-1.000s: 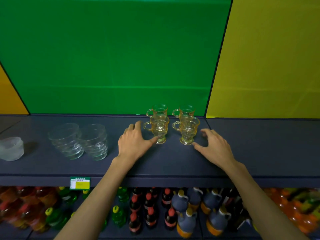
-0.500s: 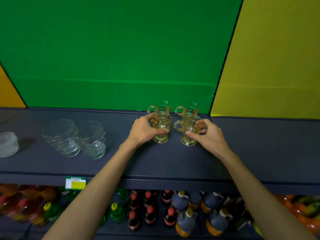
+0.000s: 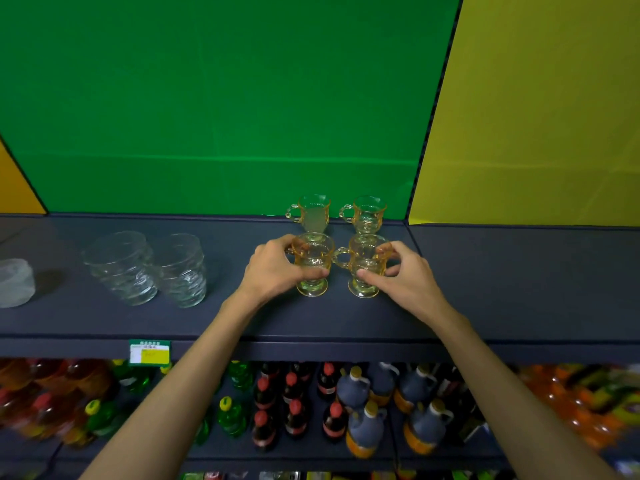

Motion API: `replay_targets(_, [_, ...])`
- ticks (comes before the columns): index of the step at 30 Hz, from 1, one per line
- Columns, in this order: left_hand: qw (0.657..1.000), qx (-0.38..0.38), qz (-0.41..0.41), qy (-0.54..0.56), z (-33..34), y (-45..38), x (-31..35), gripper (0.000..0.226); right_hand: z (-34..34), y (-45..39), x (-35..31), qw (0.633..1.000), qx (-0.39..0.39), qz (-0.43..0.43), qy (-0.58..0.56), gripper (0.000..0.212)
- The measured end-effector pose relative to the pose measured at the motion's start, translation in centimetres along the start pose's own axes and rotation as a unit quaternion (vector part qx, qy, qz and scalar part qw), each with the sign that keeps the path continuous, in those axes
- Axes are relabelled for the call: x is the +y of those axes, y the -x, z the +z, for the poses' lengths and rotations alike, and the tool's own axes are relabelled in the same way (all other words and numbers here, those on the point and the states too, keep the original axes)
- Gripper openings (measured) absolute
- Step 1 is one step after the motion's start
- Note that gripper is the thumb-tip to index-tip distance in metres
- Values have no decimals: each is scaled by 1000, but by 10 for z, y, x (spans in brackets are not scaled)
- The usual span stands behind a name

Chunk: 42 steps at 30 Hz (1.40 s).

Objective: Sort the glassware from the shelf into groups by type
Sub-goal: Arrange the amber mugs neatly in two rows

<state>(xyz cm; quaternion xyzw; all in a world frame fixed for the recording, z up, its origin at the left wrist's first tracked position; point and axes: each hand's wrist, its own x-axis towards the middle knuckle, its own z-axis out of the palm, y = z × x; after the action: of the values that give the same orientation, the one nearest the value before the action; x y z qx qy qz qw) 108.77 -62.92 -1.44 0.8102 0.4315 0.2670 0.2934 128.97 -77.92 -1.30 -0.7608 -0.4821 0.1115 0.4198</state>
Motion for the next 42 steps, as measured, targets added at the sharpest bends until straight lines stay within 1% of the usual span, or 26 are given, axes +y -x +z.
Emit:
replay_targets(3, [1000,-1,4,-1,-2,8,-1,69,0,8,-1,1000,-1,1,0,53])
replay_targets(8, [1000,3,4,-9,-5,17,-4,72,1,17,-5,1000,-2,2,4,51])
replay_targets(17, [1000,5,9,-14,-7,22,-4,70,0,25,-8,1000,-2,7,5,51])
replay_targets(21, [1000,0,9,-15,-7,23,-3,72,-1,26,-7,1000,-8,12,-2,55])
replay_targets(28, [1000,-5,8,-23,-10,27,1,69,-4,27,-7,1000,-11,3,-2,56])
replay_targets(32, [1000,0,17,-21,-13,31,4,79,-10,27,-6,998,-41,-19,-32,65])
replay_targets(36, [999,24,38,7,-25,27,10,79,-21,22,-10,996,-37,-36,-72,82])
replay_targets(39, [998,31,60,-3,-33,16,14,75,-29,14,-14,995,-31,-55,-71,77])
replay_targets(42, [995,49,70,-49,-41,1,19,74,-35,1,-15,996,-14,-70,-52,69])
